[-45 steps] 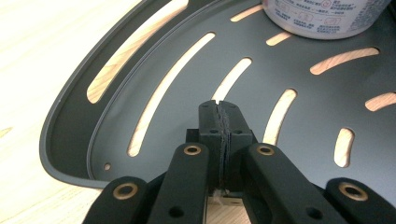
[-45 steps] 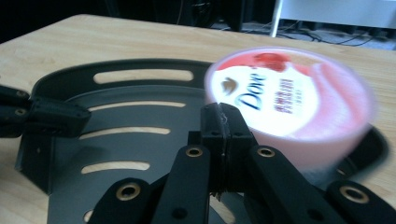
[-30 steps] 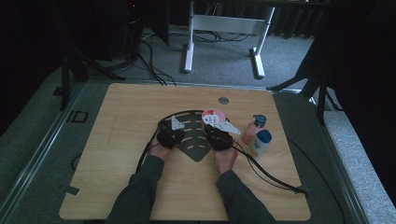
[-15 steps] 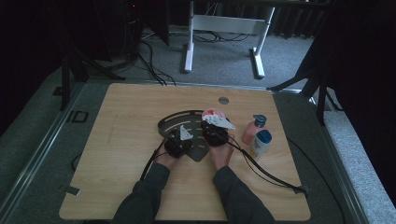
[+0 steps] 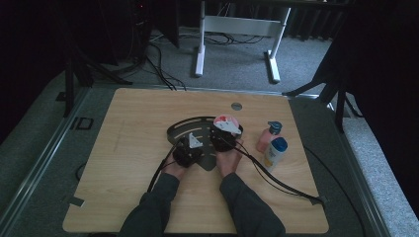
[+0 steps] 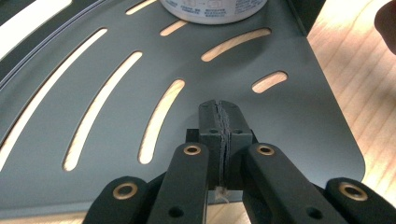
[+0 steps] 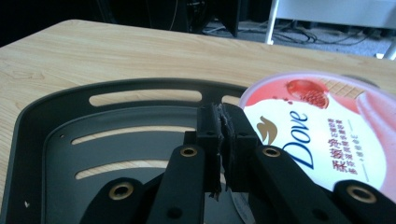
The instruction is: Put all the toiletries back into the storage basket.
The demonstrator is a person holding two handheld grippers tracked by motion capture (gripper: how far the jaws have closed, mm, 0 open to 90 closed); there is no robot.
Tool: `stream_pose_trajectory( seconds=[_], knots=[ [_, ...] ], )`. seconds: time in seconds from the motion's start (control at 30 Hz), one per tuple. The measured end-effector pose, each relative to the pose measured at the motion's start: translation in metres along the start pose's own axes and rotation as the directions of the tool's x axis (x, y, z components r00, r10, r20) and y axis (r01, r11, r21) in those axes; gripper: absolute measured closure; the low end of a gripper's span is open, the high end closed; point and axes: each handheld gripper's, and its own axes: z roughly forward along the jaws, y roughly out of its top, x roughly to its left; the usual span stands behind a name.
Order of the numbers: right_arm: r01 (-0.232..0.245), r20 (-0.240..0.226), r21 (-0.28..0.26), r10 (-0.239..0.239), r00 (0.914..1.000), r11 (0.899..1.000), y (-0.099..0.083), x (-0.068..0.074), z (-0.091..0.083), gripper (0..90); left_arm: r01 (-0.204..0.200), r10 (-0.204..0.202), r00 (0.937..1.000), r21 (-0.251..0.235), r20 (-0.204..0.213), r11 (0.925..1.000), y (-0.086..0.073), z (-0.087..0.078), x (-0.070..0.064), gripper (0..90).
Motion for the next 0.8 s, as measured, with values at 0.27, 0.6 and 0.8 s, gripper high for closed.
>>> stream_pose_trajectory(
  seconds=[0.27, 0.6, 0.8],
  knots=[
    [0.013, 0.052, -0.001, -0.013, 0.9985, 1.0, -0.003, 0.001, -0.004, 89.4, 0.035, -0.035, 0.9993, 0.003, -0.015, 0.9994, -0.003, -0.002, 0.007, 89.3],
    [0.011, 0.056, -0.01, -0.011, 0.9984, 1.0, -0.009, -0.005, -0.013, 89.8, 0.054, -0.054, 0.9985, -0.017, -0.005, 0.9984, -0.005, -0.002, 0.009, 89.5],
    [0.017, 0.041, 0.015, -0.017, 0.999, 1.0, -0.01, -0.007, -0.016, 87.8, 0.056, -0.056, 0.9984, -0.01, -0.006, 0.9984, -0.004, -0.002, 0.009, 89.4]
  ],
)
